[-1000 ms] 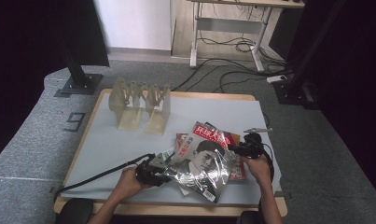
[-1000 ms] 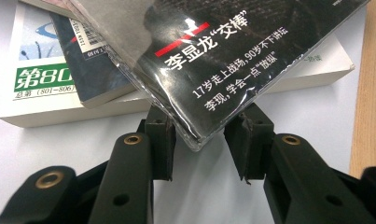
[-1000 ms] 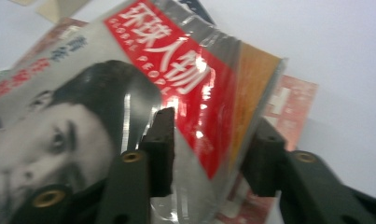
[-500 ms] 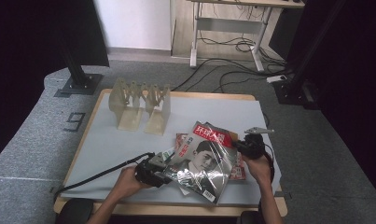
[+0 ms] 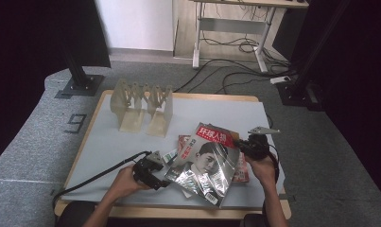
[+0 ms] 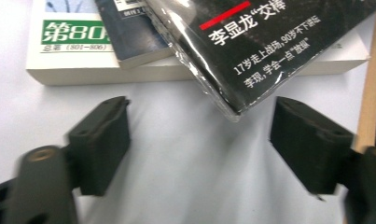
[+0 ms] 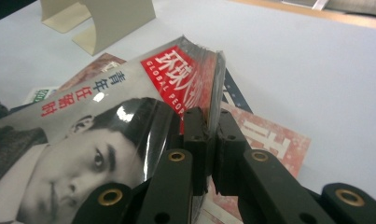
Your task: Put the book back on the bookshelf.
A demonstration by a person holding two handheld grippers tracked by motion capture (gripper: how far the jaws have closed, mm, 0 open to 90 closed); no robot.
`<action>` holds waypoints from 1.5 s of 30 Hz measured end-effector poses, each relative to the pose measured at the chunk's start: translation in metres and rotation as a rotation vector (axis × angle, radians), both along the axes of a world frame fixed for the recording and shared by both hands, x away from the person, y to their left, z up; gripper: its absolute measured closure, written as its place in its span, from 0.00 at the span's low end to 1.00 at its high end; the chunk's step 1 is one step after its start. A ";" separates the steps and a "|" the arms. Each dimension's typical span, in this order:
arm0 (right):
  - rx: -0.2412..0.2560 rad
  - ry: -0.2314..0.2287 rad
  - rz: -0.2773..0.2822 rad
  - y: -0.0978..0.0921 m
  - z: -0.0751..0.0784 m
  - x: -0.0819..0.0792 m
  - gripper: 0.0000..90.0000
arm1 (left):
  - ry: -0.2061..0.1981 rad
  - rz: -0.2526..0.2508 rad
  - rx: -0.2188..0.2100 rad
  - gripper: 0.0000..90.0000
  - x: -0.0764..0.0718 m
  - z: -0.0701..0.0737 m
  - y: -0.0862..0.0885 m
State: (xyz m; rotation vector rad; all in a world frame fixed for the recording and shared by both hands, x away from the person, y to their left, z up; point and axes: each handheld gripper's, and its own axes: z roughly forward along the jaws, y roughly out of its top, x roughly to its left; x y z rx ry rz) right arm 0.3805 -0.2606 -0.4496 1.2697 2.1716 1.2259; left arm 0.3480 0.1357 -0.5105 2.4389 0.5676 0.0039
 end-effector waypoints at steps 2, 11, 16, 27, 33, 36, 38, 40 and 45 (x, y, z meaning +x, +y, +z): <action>-0.007 -0.011 0.005 0.002 0.004 -0.001 0.94 | -0.020 0.002 0.003 0.20 -0.001 0.001 0.001; -0.020 -0.045 0.019 0.010 0.018 -0.003 0.95 | -0.037 0.034 -0.050 0.25 0.005 0.014 0.008; -0.028 -0.068 0.029 0.017 0.026 -0.005 0.95 | -0.039 0.050 -0.097 0.29 0.013 0.023 0.010; -0.047 -0.108 0.055 0.027 0.043 -0.009 0.95 | -0.040 0.038 -0.105 0.30 0.029 0.036 -0.011; -0.047 -0.126 0.067 0.029 0.049 -0.012 0.95 | -0.030 0.042 -0.119 0.31 0.038 0.036 -0.018; -0.047 -0.134 0.072 0.031 0.053 -0.014 0.95 | -0.027 0.057 -0.108 0.31 0.043 0.034 -0.018; -0.050 -0.138 0.078 0.032 0.055 -0.015 0.95 | -0.025 0.059 -0.110 0.30 0.045 0.034 -0.017; -0.047 -0.144 0.083 0.034 0.057 -0.016 0.95 | -0.028 0.064 -0.110 0.31 0.046 0.034 -0.017; -0.039 -0.161 0.102 0.039 0.064 -0.019 0.95 | -0.044 0.075 -0.108 0.31 0.050 0.037 -0.015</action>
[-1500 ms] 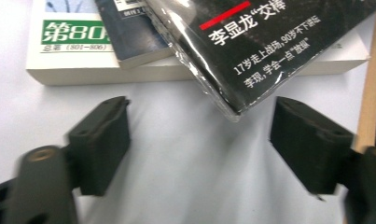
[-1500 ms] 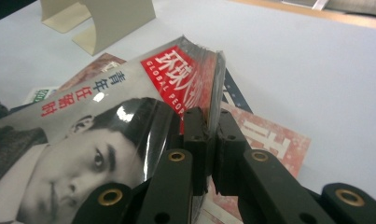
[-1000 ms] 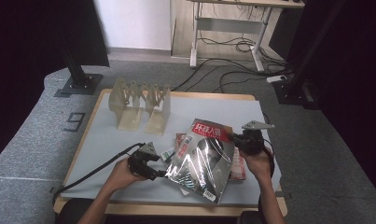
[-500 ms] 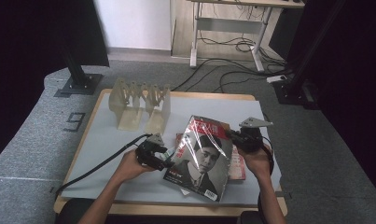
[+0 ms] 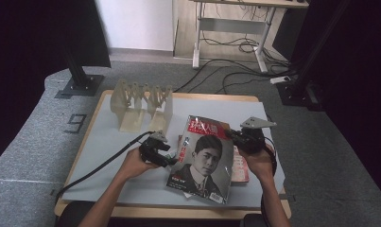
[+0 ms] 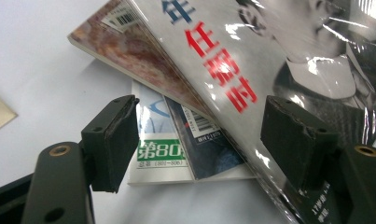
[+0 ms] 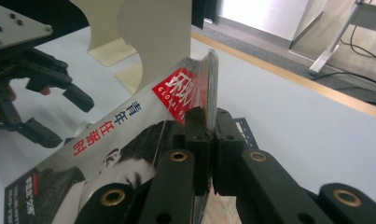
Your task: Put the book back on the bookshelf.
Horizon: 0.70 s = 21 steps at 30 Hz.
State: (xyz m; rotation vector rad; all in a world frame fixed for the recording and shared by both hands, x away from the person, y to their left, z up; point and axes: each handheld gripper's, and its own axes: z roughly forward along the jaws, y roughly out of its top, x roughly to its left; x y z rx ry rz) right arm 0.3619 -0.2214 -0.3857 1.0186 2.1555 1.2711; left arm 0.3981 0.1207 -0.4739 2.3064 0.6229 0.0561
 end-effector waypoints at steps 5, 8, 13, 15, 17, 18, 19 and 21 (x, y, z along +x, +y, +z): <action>-0.003 -0.016 0.015 0.005 0.006 -0.003 0.95 | -0.040 -0.015 0.048 0.29 -0.002 0.005 -0.008; -0.004 -0.030 0.025 0.009 0.009 -0.006 0.95 | -0.037 -0.009 0.046 0.30 0.001 0.007 -0.011; -0.002 -0.042 0.036 0.010 0.013 -0.009 0.95 | -0.033 -0.024 0.033 0.31 0.006 0.008 -0.017; -0.001 -0.045 0.040 0.010 0.014 -0.010 0.95 | -0.027 -0.030 0.009 0.33 0.008 0.008 -0.017; -0.001 -0.047 0.045 0.010 0.015 -0.011 0.95 | -0.010 -0.025 -0.003 0.33 0.012 0.008 -0.016; -0.003 -0.049 0.047 0.011 0.016 -0.011 0.95 | -0.010 -0.025 -0.003 0.33 0.012 0.008 -0.016; -0.003 -0.049 0.048 0.011 0.016 -0.011 0.95 | 0.001 -0.029 -0.007 0.33 0.016 0.008 -0.015; -0.004 -0.052 0.054 0.013 0.017 -0.011 0.95 | 0.015 -0.029 -0.019 0.33 0.019 0.007 -0.014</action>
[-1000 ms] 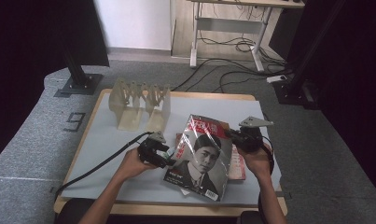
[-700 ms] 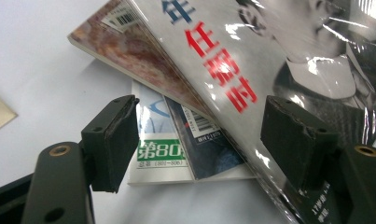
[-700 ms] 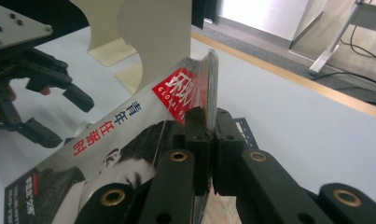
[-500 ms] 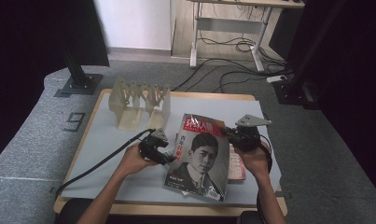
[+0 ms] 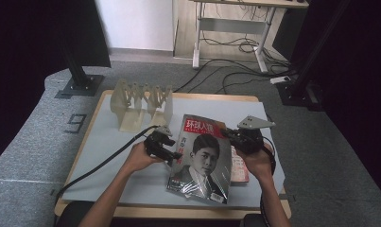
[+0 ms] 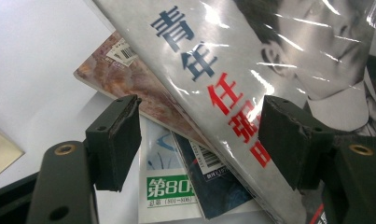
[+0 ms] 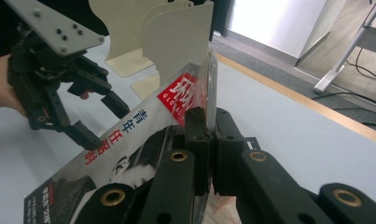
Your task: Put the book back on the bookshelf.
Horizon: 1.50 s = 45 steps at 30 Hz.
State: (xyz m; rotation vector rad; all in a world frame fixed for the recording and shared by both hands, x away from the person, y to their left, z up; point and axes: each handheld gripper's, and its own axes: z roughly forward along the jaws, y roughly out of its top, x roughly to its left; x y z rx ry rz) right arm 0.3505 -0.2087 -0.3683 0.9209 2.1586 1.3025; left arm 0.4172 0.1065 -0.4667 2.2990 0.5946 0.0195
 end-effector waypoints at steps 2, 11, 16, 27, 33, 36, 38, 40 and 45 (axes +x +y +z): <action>0.002 -0.003 0.007 0.002 0.001 0.000 0.95 | 0.012 -0.007 -0.008 0.33 0.002 -0.001 0.000; 0.003 -0.010 0.029 0.006 0.004 -0.002 0.95 | 0.054 -0.040 -0.020 0.31 0.007 -0.002 -0.011; 0.019 -0.001 0.034 0.004 0.003 -0.002 0.95 | 0.087 -0.045 -0.052 0.33 0.011 -0.004 -0.011; 0.042 0.009 0.044 0.001 0.003 -0.002 0.95 | 0.071 -0.040 -0.075 0.52 0.006 0.006 -0.008; 0.062 0.011 0.048 -0.002 0.004 -0.001 0.95 | 0.030 -0.029 -0.121 0.63 0.003 0.022 0.000; 0.068 0.010 0.053 -0.002 0.005 -0.001 0.95 | 0.010 -0.013 -0.131 0.64 0.003 0.029 0.004; 0.071 0.008 0.058 -0.001 0.006 -0.001 0.95 | 0.010 -0.012 -0.149 0.65 0.003 0.033 0.007; 0.069 0.004 0.061 0.001 0.007 -0.001 0.95 | 0.008 -0.013 -0.160 0.65 0.002 0.036 0.008; 0.075 0.001 0.066 0.002 0.010 -0.001 0.95 | 0.005 -0.020 -0.168 0.65 0.001 0.040 0.008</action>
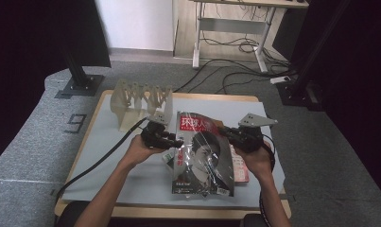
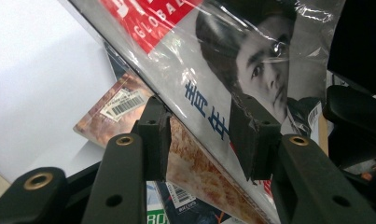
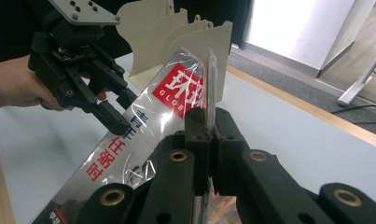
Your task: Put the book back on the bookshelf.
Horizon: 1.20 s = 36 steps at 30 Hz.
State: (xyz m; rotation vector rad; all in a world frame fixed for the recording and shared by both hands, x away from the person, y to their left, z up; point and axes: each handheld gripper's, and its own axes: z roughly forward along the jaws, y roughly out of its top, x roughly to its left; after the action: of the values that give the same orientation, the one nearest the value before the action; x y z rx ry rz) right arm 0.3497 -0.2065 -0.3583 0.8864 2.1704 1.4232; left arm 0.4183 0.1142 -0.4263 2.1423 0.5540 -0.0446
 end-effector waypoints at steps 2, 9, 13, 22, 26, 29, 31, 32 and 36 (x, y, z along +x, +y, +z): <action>0.002 -0.001 0.002 0.000 0.000 0.000 0.95 | -0.009 -0.007 -0.014 0.64 -0.001 0.006 -0.003; 0.010 0.004 0.046 0.004 -0.002 -0.001 0.95 | 0.001 -0.031 -0.069 0.70 -0.004 0.021 -0.007; -0.001 0.010 0.019 0.008 -0.004 0.000 0.95 | 0.000 -0.020 -0.027 0.70 -0.006 0.024 -0.007; 0.009 0.003 -0.017 0.006 -0.004 0.000 0.95 | 0.047 -0.015 -0.061 0.63 -0.009 0.012 0.002; 0.015 -0.002 -0.032 0.004 -0.004 0.001 0.95 | 0.083 -0.015 -0.071 0.63 -0.010 0.000 0.006; 0.020 -0.001 -0.038 0.003 -0.003 0.001 0.95 | 0.094 -0.008 -0.063 0.65 -0.011 -0.006 0.005; 0.021 -0.001 -0.038 0.003 -0.003 0.002 0.95 | 0.098 -0.009 -0.063 0.69 -0.011 -0.006 0.004; 0.019 -0.001 -0.036 0.004 -0.003 0.002 0.95 | 0.102 -0.010 -0.072 0.71 -0.011 -0.005 0.004; 0.016 -0.003 -0.028 0.003 -0.003 0.002 0.95 | 0.117 -0.024 -0.084 0.82 -0.011 0.004 0.004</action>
State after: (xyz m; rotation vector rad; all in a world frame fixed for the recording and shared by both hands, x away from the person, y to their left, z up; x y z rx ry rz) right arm 0.3515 -0.2030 -0.3610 0.9158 2.1394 1.4292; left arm 0.4074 0.1179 -0.4221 2.0736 0.5841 -0.2045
